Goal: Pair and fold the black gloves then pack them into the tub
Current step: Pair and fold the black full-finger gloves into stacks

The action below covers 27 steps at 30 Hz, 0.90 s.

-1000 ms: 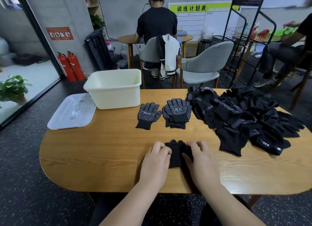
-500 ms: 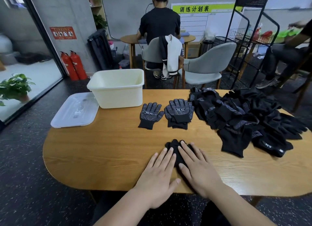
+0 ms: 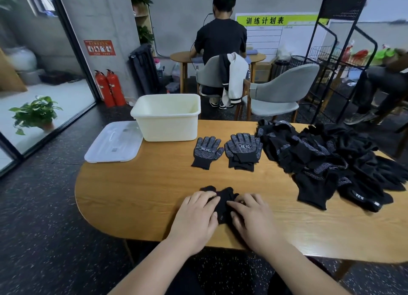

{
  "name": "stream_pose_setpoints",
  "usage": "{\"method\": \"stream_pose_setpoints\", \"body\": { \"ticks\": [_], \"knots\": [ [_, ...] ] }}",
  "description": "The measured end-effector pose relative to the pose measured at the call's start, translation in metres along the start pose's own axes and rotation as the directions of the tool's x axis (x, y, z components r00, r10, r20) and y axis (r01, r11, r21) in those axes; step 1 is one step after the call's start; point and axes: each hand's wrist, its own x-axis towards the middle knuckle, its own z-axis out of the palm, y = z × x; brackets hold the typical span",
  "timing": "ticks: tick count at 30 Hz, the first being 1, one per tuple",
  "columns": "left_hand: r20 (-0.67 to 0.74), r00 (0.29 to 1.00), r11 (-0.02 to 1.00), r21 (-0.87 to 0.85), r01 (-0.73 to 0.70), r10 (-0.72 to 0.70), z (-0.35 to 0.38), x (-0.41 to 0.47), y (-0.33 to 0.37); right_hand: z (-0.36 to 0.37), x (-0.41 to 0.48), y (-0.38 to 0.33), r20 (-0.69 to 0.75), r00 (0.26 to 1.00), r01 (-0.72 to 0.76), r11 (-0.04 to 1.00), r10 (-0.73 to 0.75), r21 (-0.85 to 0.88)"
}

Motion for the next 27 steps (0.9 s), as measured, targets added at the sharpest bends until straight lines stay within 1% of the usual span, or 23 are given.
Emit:
{"method": "stream_pose_setpoints", "body": {
  "ticks": [2,4,9,14,18,22,27],
  "knots": [
    [0.011,1.0,1.0,0.004,0.004,-0.005,-0.001,-0.006,-0.01,0.006,0.008,-0.013,0.011,1.0,0.021,1.0,-0.021,-0.003],
    [0.0,0.999,0.999,0.014,0.042,-0.042,-0.003,-0.01,-0.023,0.01,0.015,-0.024,0.026,0.998,0.049,0.999,-0.049,-0.007],
    [-0.01,0.993,0.991,0.056,0.121,-0.121,-0.015,-0.018,-0.06,0.019,0.034,-0.057,0.136,0.983,0.124,0.992,-0.122,-0.006],
    [0.0,0.98,0.973,0.118,0.196,-0.197,-0.03,-0.034,-0.097,0.027,0.054,-0.093,0.25,0.945,0.213,0.977,-0.213,0.028],
    [-0.002,0.963,0.953,0.143,0.268,-0.271,-0.036,-0.049,-0.123,0.032,0.075,-0.123,0.298,0.915,0.27,0.962,-0.272,0.047],
    [-0.064,0.927,0.918,0.134,0.374,-0.369,-0.041,-0.065,-0.154,0.039,0.094,-0.144,0.318,0.908,0.268,0.962,-0.272,0.058],
    [-0.038,0.869,0.858,0.144,0.494,-0.494,-0.044,-0.074,-0.189,0.047,0.115,-0.162,0.356,0.899,0.262,0.964,-0.257,0.033]
  ]
}}
